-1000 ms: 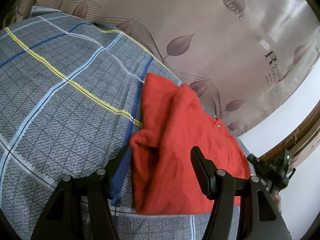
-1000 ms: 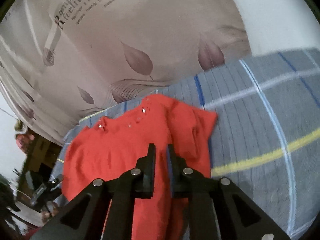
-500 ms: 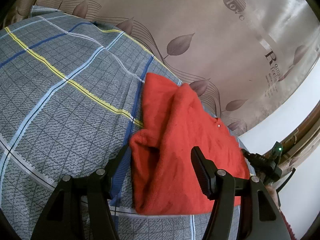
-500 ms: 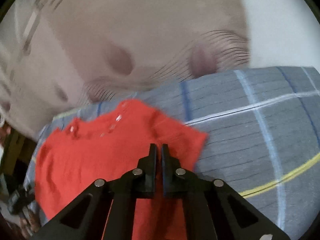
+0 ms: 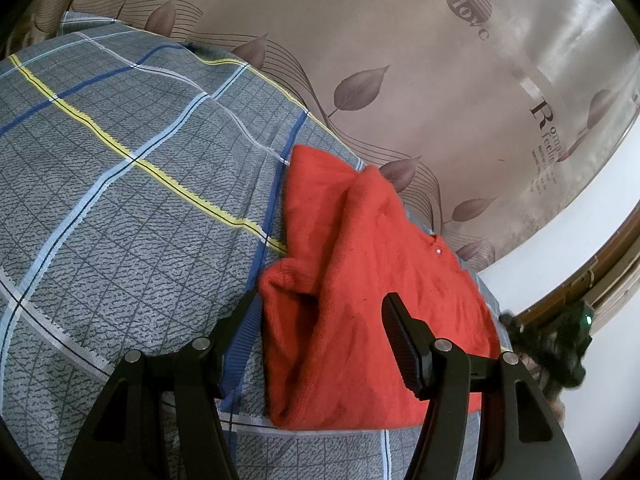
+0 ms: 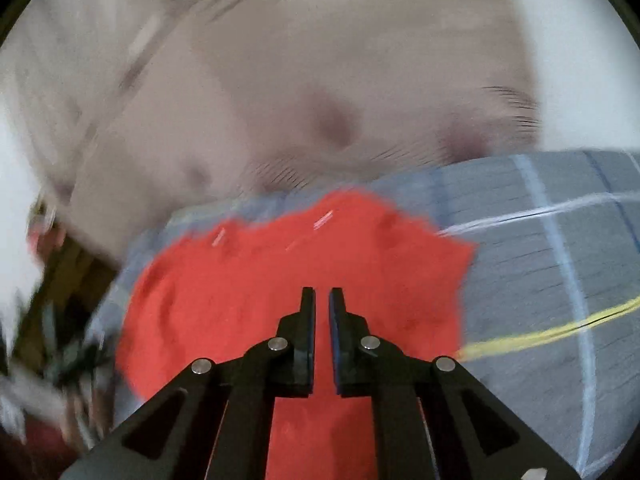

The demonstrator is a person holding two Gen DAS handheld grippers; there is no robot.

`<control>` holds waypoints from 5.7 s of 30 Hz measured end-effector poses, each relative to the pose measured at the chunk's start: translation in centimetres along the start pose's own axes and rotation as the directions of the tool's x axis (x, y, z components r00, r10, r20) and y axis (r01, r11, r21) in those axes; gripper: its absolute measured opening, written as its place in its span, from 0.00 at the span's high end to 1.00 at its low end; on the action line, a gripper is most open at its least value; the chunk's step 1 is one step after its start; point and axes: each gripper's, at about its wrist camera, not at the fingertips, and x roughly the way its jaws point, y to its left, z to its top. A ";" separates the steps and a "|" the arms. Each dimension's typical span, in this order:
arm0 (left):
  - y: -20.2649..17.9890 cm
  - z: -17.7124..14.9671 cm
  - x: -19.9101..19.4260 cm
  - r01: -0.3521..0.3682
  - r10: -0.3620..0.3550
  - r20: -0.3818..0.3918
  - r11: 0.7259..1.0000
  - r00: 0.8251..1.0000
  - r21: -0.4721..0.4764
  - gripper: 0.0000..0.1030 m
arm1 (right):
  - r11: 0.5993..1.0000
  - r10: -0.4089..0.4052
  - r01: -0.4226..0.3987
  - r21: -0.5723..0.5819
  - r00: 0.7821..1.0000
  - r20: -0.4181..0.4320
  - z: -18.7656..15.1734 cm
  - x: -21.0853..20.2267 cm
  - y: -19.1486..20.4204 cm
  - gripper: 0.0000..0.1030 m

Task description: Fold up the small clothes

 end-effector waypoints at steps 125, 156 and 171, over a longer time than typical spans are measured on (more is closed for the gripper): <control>-7.1 6.2 9.8 -0.103 0.236 -0.194 0.847 0.952 0.522 0.81 | 0.976 -0.219 0.217 0.027 0.973 0.078 -2.0 1.6 -1.5 0.07; -10.9 3.6 10.9 -0.333 0.469 -0.005 0.633 0.883 0.699 0.82 | 0.986 -0.160 0.152 0.069 0.979 0.130 -2.3 0.4 -1.8 0.02; -8.9 8.3 10.1 -0.185 0.301 -0.244 0.895 0.922 0.407 0.88 | 0.987 -0.151 0.141 0.078 0.979 0.137 -2.4 0.3 -1.9 0.01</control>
